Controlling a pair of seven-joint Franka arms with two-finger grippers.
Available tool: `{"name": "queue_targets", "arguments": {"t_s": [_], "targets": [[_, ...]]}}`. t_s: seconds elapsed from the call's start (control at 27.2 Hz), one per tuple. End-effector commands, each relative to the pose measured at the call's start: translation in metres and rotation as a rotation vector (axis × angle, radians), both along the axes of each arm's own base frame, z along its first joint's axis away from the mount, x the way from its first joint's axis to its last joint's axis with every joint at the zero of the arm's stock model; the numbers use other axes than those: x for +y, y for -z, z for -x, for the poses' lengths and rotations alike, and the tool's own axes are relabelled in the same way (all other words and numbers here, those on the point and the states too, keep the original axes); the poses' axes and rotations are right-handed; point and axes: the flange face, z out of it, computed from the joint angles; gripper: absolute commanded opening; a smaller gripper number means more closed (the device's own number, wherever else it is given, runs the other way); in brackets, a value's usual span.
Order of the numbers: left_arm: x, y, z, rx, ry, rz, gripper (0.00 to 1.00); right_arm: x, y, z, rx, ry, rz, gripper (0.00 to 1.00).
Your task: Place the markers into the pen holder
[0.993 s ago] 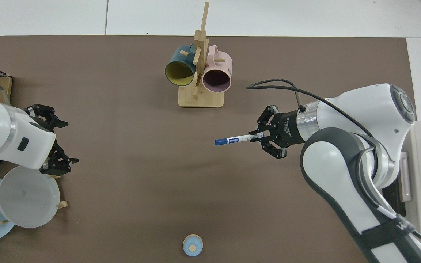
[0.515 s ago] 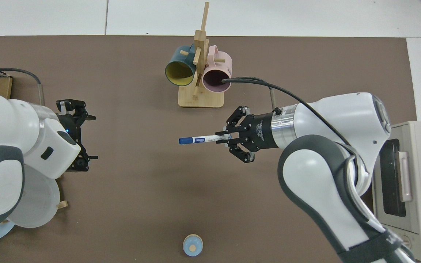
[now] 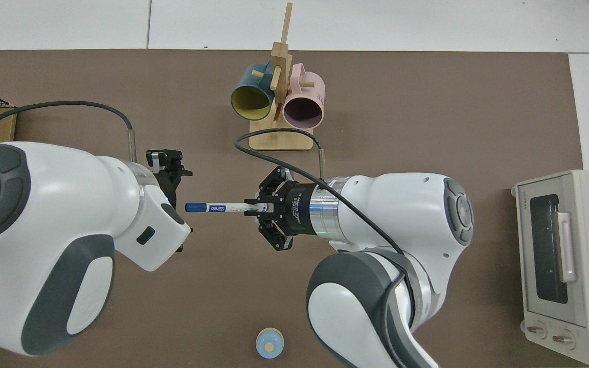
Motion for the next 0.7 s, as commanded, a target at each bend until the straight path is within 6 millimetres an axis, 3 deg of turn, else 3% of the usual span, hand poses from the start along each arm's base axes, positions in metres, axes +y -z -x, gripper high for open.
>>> {"name": "queue_targets", "arguments": {"t_s": [0.0,0.15,0.37,0.55,0.66], "targets": [[-0.0143,-0.0087,0.0046,-0.036,0.004,0.004,1.0,0.011,-0.0043,0.0031,0.01,0.04,-0.025,0.0],[-0.0223,-0.0088,0.0079,-0.039,0.019,0.004,0.98,0.017,-0.0052,0.0078,0.014,0.032,-0.026,0.0],[-0.0229,-0.0095,0.0086,-0.047,0.024,-0.01,0.41,0.017,-0.0052,0.0078,0.014,0.032,-0.026,0.0],[-0.0227,-0.0091,0.0089,-0.049,0.03,-0.023,0.01,0.0171,-0.0051,0.0079,0.013,0.029,-0.025,0.0],[-0.0225,-0.009,0.0089,-0.049,0.03,-0.025,0.0,0.0163,-0.0051,0.0074,0.013,0.031,-0.025,0.0]]}}
